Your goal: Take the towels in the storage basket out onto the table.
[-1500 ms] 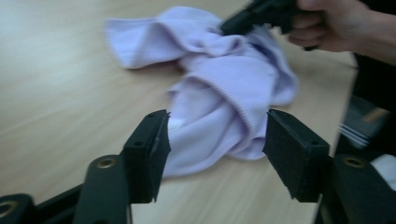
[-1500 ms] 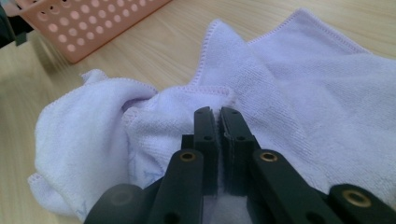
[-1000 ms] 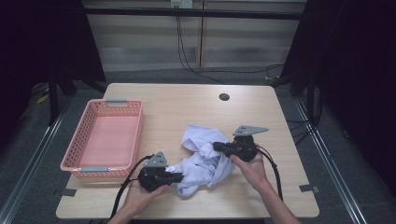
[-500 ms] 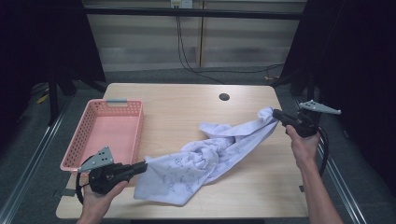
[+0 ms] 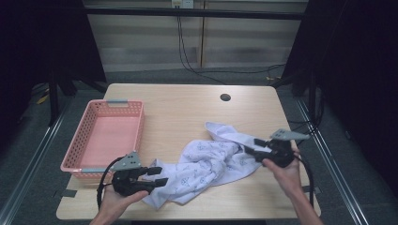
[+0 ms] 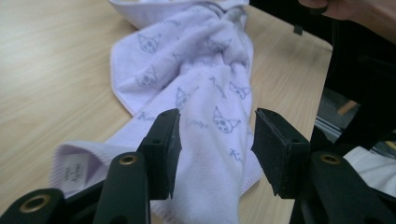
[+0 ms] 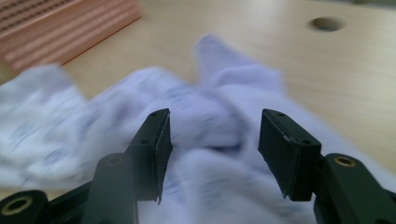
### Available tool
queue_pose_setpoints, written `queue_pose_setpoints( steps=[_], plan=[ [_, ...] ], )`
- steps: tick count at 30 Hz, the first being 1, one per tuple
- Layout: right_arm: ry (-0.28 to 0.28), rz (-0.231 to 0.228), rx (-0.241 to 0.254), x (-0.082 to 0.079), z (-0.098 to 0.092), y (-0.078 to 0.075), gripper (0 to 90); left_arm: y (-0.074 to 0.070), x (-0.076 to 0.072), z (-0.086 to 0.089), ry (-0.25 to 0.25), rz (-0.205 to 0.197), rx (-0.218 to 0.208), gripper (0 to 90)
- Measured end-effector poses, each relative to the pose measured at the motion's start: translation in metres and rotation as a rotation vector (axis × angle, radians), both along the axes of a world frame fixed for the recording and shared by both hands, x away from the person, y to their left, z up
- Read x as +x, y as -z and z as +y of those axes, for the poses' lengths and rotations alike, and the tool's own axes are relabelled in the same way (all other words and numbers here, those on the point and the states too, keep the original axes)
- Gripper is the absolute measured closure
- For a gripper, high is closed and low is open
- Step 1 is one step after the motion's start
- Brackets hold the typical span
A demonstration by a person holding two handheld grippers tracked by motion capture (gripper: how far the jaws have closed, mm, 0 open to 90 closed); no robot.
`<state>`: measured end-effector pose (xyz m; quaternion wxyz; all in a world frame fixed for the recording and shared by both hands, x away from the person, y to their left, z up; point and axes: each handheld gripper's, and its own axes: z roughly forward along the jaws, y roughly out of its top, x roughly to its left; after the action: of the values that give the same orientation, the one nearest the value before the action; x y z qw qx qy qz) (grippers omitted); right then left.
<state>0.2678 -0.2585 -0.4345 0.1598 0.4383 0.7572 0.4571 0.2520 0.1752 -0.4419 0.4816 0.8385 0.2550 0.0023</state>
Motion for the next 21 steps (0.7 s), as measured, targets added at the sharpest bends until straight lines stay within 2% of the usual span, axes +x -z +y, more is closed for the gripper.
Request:
queue_pose_setpoints(
  steps=[2, 3, 5, 7, 8, 10, 11, 12, 13, 14, 15, 16, 17, 18, 19, 20, 21],
  plan=[
    [-0.064, 0.035, 0.011, -0.009, 0.018, 0.01, 44.2, 0.009, 0.003, -0.007, 0.02, 0.023, 0.023, 46.8],
    [-0.113, 0.06, 0.001, -0.015, 0.032, 0.02, 44.2, 0.013, 0.003, -0.01, 0.03, 0.035, 0.025, 45.2],
    [-0.135, 0.071, -0.01, -0.015, 0.037, 0.024, 44.1, 0.021, 0.002, -0.016, 0.057, 0.045, 0.045, 44.4],
    [-0.185, 0.114, 0.006, -0.01, 0.047, 0.033, 44.4, 0.028, 0.002, -0.02, 0.073, 0.037, 0.09, 43.0],
    [-0.19, 0.122, 0.002, -0.007, 0.05, 0.036, 46.3, 0.03, 0.003, -0.021, 0.081, 0.038, 0.09, 45.2],
    [-0.208, 0.132, 0.013, -0.003, 0.053, 0.039, 48.7, 0.031, 0.005, -0.021, 0.059, 0.015, 0.108, 46.7],
    [-0.214, 0.141, 0.013, 0.0, 0.056, 0.041, 54.3, 0.033, 0.008, -0.019, 0.068, 0.034, 0.094, 49.2],
    [-0.22, 0.137, -0.002, 0.004, 0.058, 0.042, 64.3, 0.034, 0.009, -0.019, 0.074, 0.047, 0.088, 55.5],
    [-0.221, 0.124, -0.004, 0.006, 0.058, 0.042, 72.1, 0.035, 0.01, -0.019, 0.079, 0.053, 0.095, 60.7],
    [-0.209, 0.115, 0.014, 0.009, 0.056, 0.04, 77.4, 0.036, 0.009, -0.02, 0.084, 0.058, 0.118, 65.4],
    [-0.201, 0.118, 0.04, 0.013, 0.053, 0.038, 80.1, 0.037, 0.009, -0.022, 0.095, 0.056, 0.12, 73.9],
    [-0.186, 0.103, 0.046, 0.017, 0.05, 0.035, 81.4, 0.038, 0.009, -0.024, 0.109, 0.064, 0.118, 81.9],
    [-0.163, 0.09, 0.067, 0.025, 0.045, 0.03, 82.2, 0.036, 0.01, -0.028, 0.123, 0.085, 0.098, 86.7],
    [-0.163, 0.09, 0.067, 0.025, 0.045, 0.03, 82.2, 0.036, 0.01, -0.028, 0.123, 0.085, 0.098, 87.0],
    [-0.145, 0.065, 0.057, 0.037, 0.045, 0.023, 82.5, 0.031, 0.011, -0.035, 0.155, 0.112, 0.047, 87.2],
    [-0.145, 0.065, 0.057, 0.037, 0.045, 0.023, 82.5, 0.031, 0.011, -0.035, 0.155, 0.112, 0.047, 87.2],
    [-0.135, 0.054, 0.058, 0.043, 0.046, 0.02, 82.5, 0.028, 0.011, -0.04, 0.158, 0.124, 0.012, 87.2]
  ],
)
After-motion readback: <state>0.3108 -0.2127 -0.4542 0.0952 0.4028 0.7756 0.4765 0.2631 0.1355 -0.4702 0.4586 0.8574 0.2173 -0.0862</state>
